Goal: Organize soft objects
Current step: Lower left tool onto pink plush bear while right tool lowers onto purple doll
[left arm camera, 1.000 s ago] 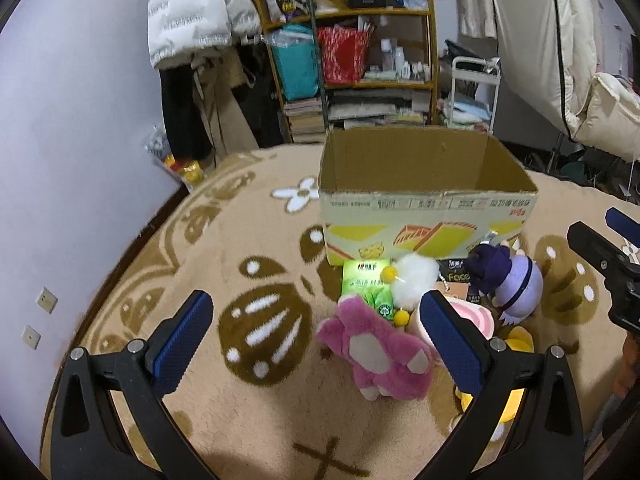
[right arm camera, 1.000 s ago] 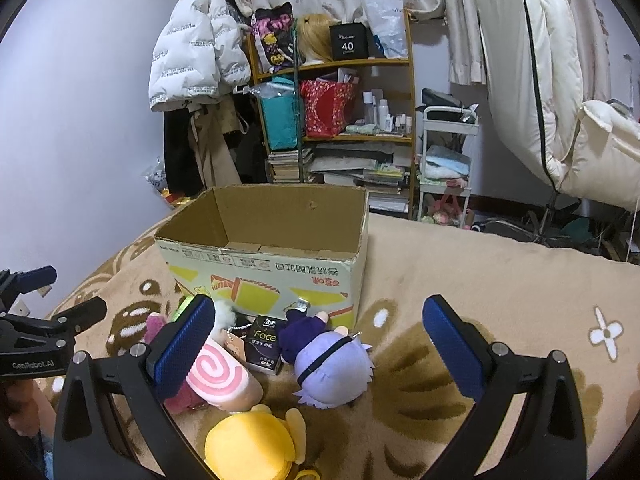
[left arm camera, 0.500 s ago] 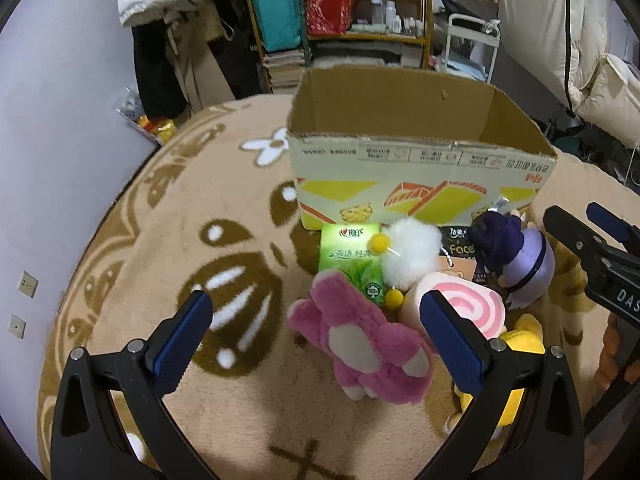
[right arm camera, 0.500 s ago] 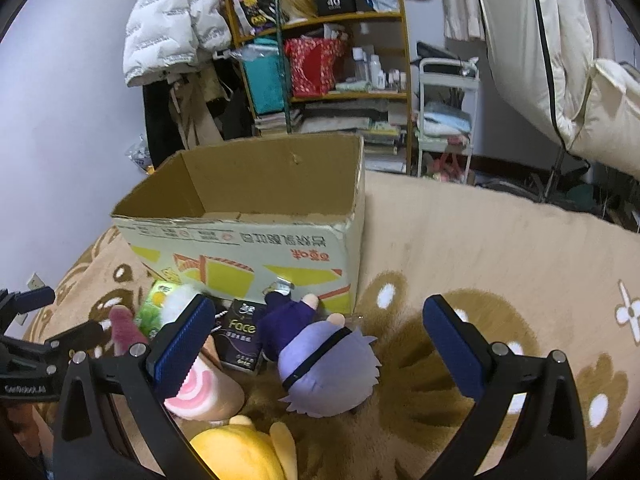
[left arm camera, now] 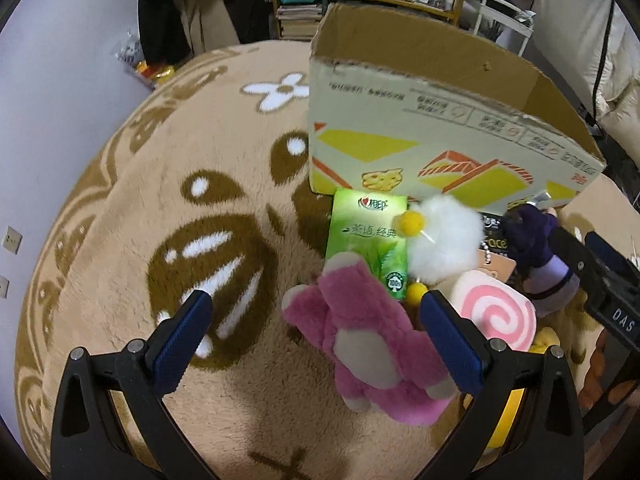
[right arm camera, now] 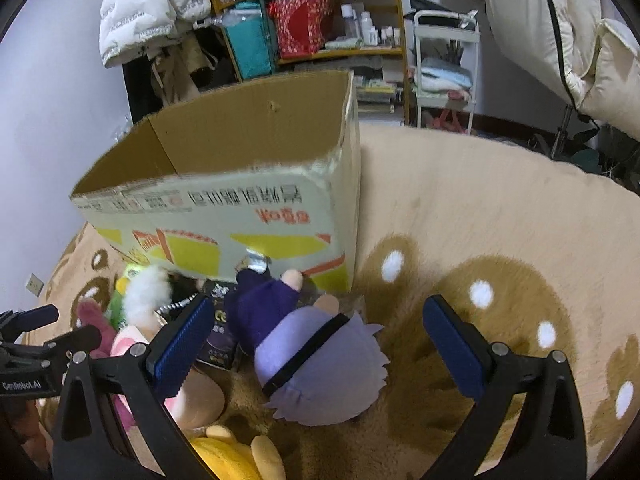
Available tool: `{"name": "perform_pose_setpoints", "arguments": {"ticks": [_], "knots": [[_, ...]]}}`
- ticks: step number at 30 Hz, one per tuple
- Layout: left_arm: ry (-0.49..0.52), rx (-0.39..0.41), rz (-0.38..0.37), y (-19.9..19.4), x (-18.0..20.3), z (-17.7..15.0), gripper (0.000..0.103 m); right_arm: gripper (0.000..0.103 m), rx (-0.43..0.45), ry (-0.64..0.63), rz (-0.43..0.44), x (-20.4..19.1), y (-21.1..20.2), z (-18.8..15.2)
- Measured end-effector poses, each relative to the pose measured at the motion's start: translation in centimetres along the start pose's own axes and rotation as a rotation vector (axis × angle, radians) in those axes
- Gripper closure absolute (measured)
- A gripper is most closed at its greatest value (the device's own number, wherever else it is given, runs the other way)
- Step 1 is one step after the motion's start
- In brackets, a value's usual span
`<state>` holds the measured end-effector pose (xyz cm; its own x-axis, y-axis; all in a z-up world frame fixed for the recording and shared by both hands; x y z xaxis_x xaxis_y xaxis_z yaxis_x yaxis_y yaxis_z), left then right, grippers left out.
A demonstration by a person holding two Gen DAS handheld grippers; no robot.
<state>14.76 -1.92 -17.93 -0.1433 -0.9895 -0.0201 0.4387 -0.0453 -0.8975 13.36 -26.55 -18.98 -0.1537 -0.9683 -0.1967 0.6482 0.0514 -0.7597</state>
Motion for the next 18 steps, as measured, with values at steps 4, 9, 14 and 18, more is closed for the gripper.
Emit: {"name": "perform_pose_setpoints", "arguments": {"ticks": [4,9,14,18], "knots": [[0.008,-0.018,0.008,0.7,0.2,0.0,0.001,0.0,-0.027,0.008,-0.002,0.2,0.6,-0.5],[0.013,-0.047,0.014,1.4,0.6,-0.3,0.001,0.0,-0.058,0.015,0.006,0.2,1.1,-1.0],[-0.024,-0.078,-0.011,1.9,0.6,-0.8,0.001,0.0,-0.086,-0.003,0.005,0.0,1.7,-1.7],[-0.084,-0.123,-0.087,2.7,0.6,-1.2,0.005,0.0,-0.107,-0.028,0.003,-0.6,2.1,-2.1]]}}
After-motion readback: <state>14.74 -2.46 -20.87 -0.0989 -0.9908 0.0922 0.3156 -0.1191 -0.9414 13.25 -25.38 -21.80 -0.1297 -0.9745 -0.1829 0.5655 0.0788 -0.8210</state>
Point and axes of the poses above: each gripper's, at about its wrist camera, not at the fingertips, and y roughly the way its jaws point, x to its right, z to its top, the point moved 7 cm from there along y, roughly the way its jaws point
